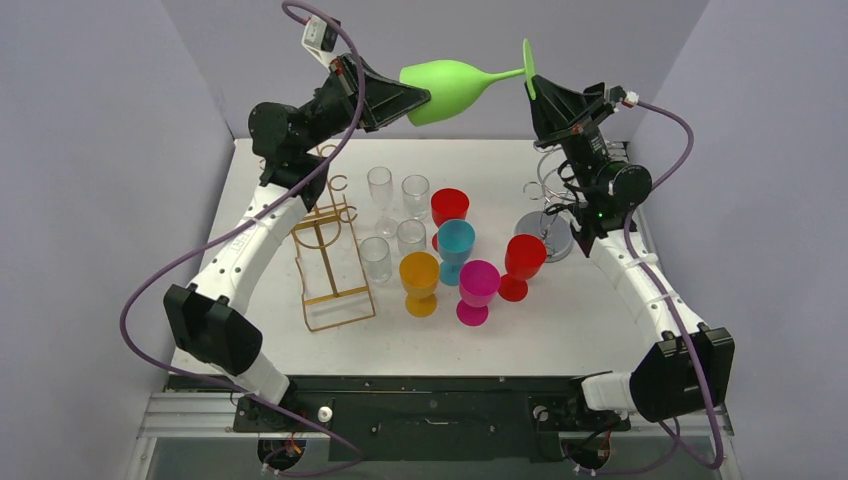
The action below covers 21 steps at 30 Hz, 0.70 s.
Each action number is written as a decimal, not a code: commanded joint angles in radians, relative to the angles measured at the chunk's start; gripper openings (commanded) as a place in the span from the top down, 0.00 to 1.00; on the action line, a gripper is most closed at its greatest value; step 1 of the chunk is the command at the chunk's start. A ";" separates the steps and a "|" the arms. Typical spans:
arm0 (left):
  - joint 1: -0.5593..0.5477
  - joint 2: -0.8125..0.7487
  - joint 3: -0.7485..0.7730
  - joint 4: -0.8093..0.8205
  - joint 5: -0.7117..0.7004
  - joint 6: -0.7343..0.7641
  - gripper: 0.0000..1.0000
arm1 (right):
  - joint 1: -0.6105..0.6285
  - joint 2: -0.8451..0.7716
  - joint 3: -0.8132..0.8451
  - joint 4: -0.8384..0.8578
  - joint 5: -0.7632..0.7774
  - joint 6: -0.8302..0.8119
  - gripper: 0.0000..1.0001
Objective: Take the wine glass off the wine glass rack
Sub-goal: Place the wine glass at the center of the board.
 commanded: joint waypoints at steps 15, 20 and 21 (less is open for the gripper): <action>-0.036 -0.234 0.056 -0.774 -0.053 0.573 1.00 | -0.248 -0.291 0.319 -1.463 0.106 -1.005 0.36; -0.155 -0.243 0.178 -1.209 -0.195 0.871 1.00 | -0.267 -0.310 0.433 -1.647 0.225 -1.143 0.36; -0.179 -0.238 0.200 -1.266 -0.264 0.909 1.00 | -0.267 -0.313 0.467 -1.663 0.239 -1.167 0.36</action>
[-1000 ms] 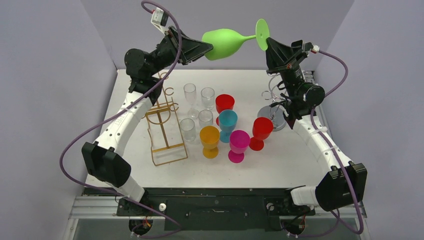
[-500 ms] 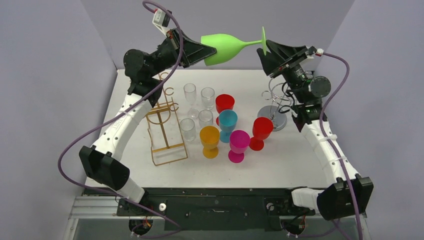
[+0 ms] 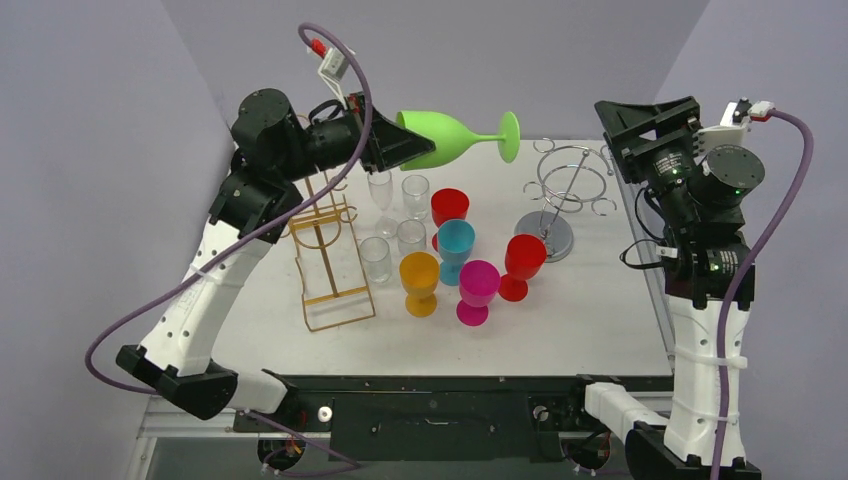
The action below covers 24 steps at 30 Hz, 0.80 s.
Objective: Take the wine glass off the wine glass rack
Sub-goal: Place the wine glass at the center of the board.
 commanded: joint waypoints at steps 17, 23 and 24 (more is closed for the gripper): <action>-0.676 0.378 0.559 -0.969 -0.748 0.609 1.00 | -0.006 -0.015 0.315 -0.410 0.372 -0.336 0.32; -0.738 0.531 0.683 -1.059 -0.781 0.641 1.00 | -0.015 0.014 0.323 -0.480 0.450 -0.394 0.30; -0.741 0.555 0.690 -1.062 -0.779 0.644 1.00 | -0.017 0.021 0.326 -0.499 0.467 -0.407 0.30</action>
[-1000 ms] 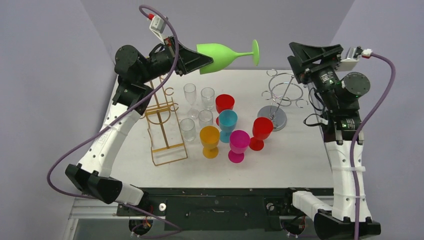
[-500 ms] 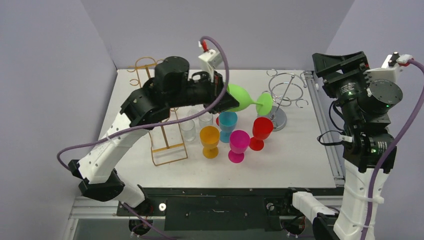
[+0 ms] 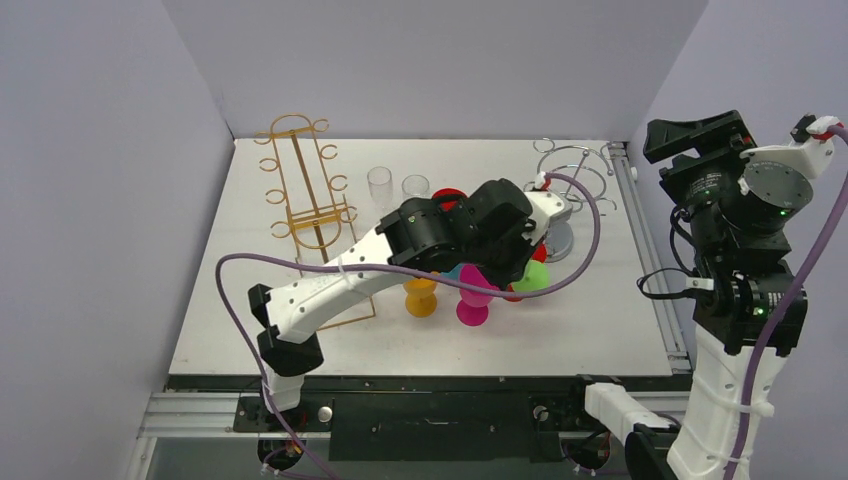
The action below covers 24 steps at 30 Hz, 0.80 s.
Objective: Take the wine glass off the wine glass rack
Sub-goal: Place the wine glass at the center of the board.
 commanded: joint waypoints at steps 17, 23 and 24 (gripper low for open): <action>-0.073 0.281 0.169 -0.111 0.002 0.092 1.00 | -0.336 0.059 -0.190 -0.057 -0.127 -0.103 0.29; -0.085 0.339 0.172 -0.109 0.005 0.101 1.00 | -0.375 0.048 -0.217 -0.045 -0.157 -0.102 0.29; -0.087 0.349 0.169 -0.105 0.006 0.102 1.00 | -0.376 0.047 -0.219 -0.045 -0.159 -0.102 0.29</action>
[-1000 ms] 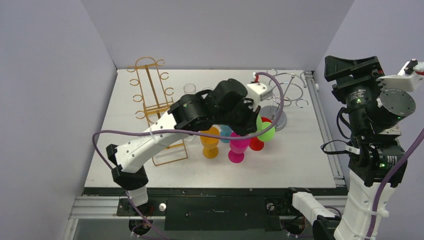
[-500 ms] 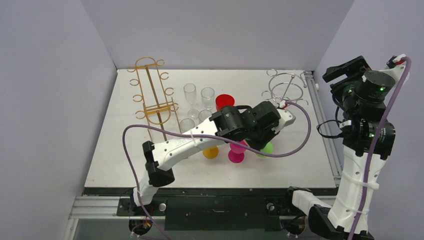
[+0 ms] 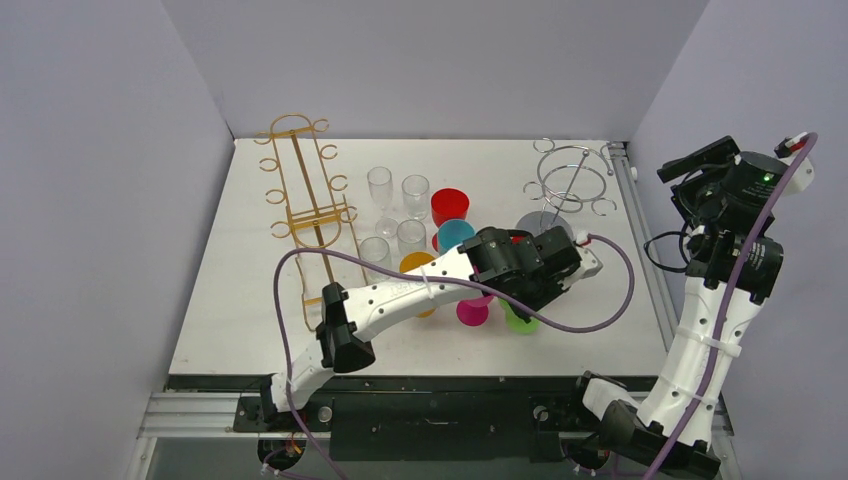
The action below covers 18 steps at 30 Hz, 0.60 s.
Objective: Take the wine glass off the wine glass rack
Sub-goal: Place the wine glass at the center of the board.
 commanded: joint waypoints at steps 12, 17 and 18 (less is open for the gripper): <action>-0.016 0.096 0.022 0.055 0.042 0.014 1.00 | -0.037 -0.033 -0.006 0.036 -0.052 -0.029 0.28; -0.016 0.116 0.023 0.061 0.033 0.008 1.00 | -0.048 -0.036 -0.003 0.033 -0.070 -0.032 0.28; -0.016 0.118 0.024 0.061 0.032 0.008 1.00 | -0.050 -0.036 -0.001 0.033 -0.073 -0.032 0.28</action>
